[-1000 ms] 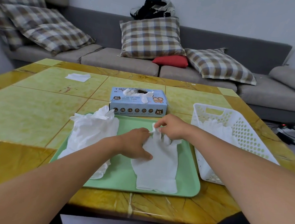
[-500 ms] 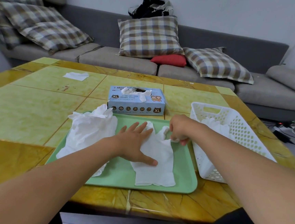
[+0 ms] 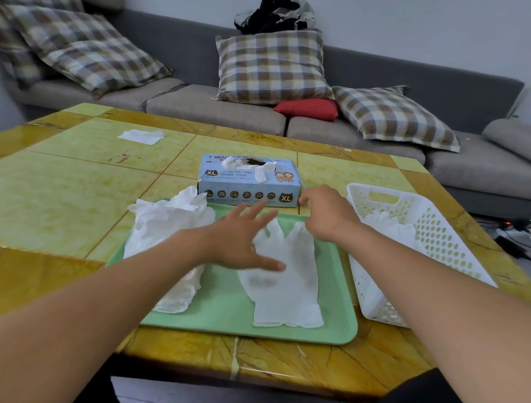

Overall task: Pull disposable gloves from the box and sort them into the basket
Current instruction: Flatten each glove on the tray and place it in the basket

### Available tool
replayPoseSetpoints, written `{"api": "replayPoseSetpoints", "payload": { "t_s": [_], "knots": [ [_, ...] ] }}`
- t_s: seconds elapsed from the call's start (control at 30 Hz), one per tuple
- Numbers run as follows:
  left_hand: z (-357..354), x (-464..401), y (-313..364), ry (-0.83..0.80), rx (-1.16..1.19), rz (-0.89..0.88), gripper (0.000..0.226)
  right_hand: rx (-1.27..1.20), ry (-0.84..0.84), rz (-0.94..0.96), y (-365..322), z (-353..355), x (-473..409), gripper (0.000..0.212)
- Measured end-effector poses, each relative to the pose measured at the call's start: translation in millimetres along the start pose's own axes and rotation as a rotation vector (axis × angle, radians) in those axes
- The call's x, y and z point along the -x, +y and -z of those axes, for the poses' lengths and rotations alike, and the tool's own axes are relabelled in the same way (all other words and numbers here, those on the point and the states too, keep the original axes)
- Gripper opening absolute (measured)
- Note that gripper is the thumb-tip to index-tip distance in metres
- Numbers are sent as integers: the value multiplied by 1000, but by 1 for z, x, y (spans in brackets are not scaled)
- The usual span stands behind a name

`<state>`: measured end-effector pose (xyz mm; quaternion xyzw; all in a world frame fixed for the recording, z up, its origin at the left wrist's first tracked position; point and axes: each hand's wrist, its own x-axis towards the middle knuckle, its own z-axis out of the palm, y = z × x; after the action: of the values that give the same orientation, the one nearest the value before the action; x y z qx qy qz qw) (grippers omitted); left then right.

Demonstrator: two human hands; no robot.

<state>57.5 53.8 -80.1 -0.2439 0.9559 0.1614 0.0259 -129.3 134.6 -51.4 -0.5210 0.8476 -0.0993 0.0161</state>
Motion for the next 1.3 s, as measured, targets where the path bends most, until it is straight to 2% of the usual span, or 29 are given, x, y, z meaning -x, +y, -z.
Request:
{"api": "replayPoseSetpoints", "payload": {
  "t_s": [0.07, 0.13, 0.2, 0.27, 0.37, 0.43, 0.6, 0.77, 0.87, 0.97, 1.03, 1.1, 1.17, 1.27, 1.3],
  "knots": [
    [23, 6, -11, 216, 99, -27, 79, -150, 34, 138, -18, 8, 6, 22],
    [46, 17, -28, 448, 149, -19, 35, -282, -96, 342, -45, 14, 22, 14],
    [64, 35, -49, 500, 139, 65, 11, -337, -256, 494, -77, 11, 43, 18],
    [71, 55, -68, 400, 92, 156, 15, -342, -326, 579, -104, 0, 57, 30],
    [63, 76, -89, 237, 61, 237, 23, -303, -324, 663, -136, -20, 63, 54],
    [53, 85, -96, 198, 77, 280, 24, -222, -312, 683, -152, -31, 63, 58],
    [47, 102, -107, 239, 130, 317, 31, -237, -349, 600, -154, -45, 60, 17],
    [45, 108, -119, 141, 155, 262, 46, -393, -415, 556, -141, -18, 58, 5],
    [47, 106, -119, 79, 181, 251, 61, -577, -507, 440, -125, -6, 49, 13],
    [48, 107, -119, -22, 189, 246, 78, -903, -562, 260, -111, -1, 44, 21],
    [51, 104, -116, -41, 203, 137, 80, -1166, -563, 133, -104, 4, 43, 24],
    [57, 99, -104, -53, 283, 14, 80, -1369, -565, 45, -99, 13, 44, 25],
    [66, 96, -80, -91, 479, -59, 74, -1542, -581, -31, -93, 19, 44, 27],
    [72, 89, -46, -152, 884, -164, 35, -1743, -608, -148, -85, 28, 43, 35],
    [72, 85, -37, -114, 1009, -126, 25, -1774, -593, -175, -83, 30, 43, 39]
  ]
}}
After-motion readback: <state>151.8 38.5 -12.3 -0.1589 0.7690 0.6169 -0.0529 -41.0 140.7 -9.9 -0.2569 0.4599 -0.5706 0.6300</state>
